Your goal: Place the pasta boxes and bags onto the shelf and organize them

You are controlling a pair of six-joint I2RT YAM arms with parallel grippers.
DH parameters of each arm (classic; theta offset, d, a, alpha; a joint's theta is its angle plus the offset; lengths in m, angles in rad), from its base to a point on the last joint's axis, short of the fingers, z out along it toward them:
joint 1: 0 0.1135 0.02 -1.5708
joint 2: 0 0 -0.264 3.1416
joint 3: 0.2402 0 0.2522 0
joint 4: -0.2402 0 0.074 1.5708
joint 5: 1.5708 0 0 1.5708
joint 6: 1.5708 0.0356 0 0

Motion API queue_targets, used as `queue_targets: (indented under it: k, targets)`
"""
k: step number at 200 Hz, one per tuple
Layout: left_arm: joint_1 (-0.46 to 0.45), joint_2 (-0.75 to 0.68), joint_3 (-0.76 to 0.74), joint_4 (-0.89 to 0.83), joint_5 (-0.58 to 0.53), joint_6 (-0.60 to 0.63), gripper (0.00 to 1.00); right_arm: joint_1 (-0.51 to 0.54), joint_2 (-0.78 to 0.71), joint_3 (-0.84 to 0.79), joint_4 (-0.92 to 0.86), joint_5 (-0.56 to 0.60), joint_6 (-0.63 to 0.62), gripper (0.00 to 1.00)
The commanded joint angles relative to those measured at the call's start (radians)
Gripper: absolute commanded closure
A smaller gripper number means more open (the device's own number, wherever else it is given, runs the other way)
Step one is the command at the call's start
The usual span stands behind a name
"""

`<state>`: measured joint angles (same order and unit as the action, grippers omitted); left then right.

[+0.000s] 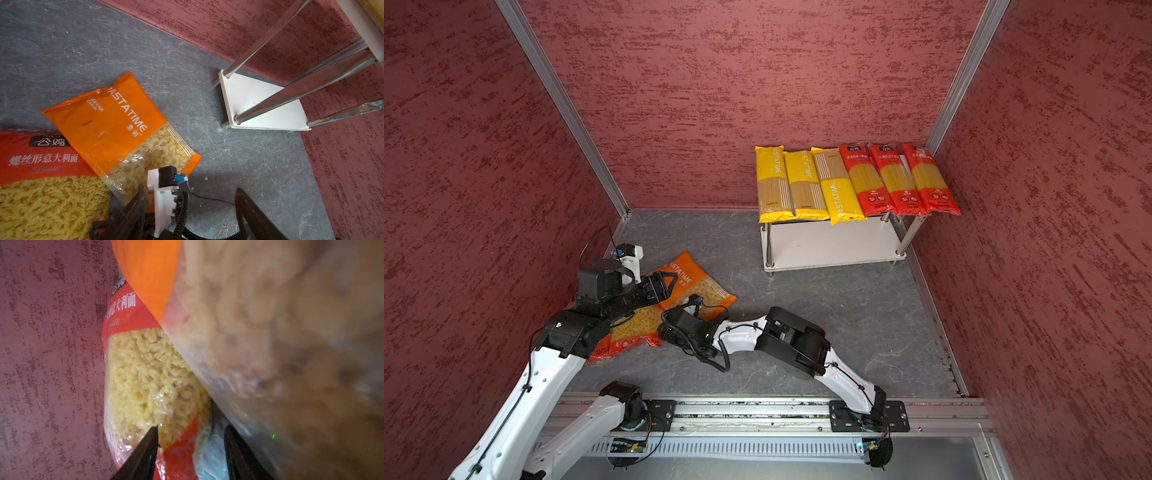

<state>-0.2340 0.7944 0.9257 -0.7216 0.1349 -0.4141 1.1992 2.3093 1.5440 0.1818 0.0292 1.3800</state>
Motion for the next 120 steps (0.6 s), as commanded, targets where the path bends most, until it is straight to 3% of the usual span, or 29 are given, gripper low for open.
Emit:
queue_targets:
  k: [1,31,69,120]
  targets:
    - [-0.016,-0.014,-0.002,0.011,0.026,-0.006,0.32,0.005,0.067,0.086,-0.016,0.006,0.075,0.47]
    - [-0.035,-0.018,0.005,0.000,0.042,-0.009,0.32,0.005,0.133,0.162,0.071,-0.031,0.042,0.56]
    - [-0.070,-0.012,0.051,-0.027,0.039,-0.006,0.32,0.013,0.089,0.168,0.075,-0.009,-0.066,0.82]
    - [-0.093,-0.018,0.106,-0.048,0.043,-0.012,0.32,0.045,-0.021,0.172,0.062,-0.042,-0.194,0.93]
